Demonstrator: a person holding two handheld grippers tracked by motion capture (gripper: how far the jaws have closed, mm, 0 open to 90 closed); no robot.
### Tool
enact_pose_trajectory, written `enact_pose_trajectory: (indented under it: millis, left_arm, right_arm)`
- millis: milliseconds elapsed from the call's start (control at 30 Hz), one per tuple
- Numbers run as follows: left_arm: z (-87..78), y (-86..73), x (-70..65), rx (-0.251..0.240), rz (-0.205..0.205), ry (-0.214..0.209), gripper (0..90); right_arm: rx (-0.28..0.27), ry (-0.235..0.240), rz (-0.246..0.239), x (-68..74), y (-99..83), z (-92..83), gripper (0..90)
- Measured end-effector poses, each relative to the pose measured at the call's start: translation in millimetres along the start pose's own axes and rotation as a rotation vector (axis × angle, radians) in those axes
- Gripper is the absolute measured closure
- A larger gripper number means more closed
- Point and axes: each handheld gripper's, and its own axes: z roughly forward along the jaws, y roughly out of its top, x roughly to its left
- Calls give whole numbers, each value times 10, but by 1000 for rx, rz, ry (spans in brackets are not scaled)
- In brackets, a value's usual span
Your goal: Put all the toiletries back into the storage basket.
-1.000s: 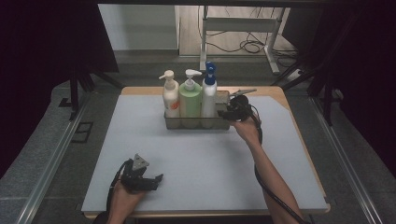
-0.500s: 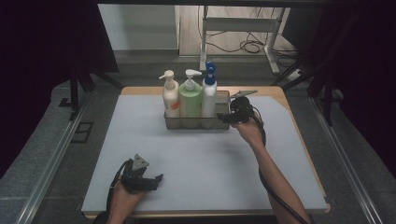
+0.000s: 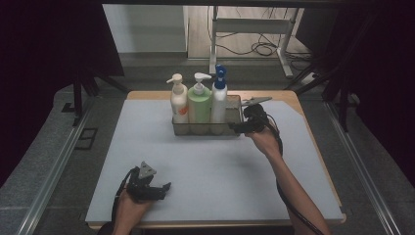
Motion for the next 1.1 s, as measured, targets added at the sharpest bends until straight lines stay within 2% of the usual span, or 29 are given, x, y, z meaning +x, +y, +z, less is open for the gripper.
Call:
enact_pose_trajectory:
  millis: [600, 1100]
  left_arm:
    - [0, 0, 1, 0, 1, 0, 125]
    - [0, -1, 2, 0, 1, 0, 124]
  right_arm:
    - [10, 30, -49, 78, -110, -176, 134]
    - [23, 36, -88, 141, -231, -366, 90]
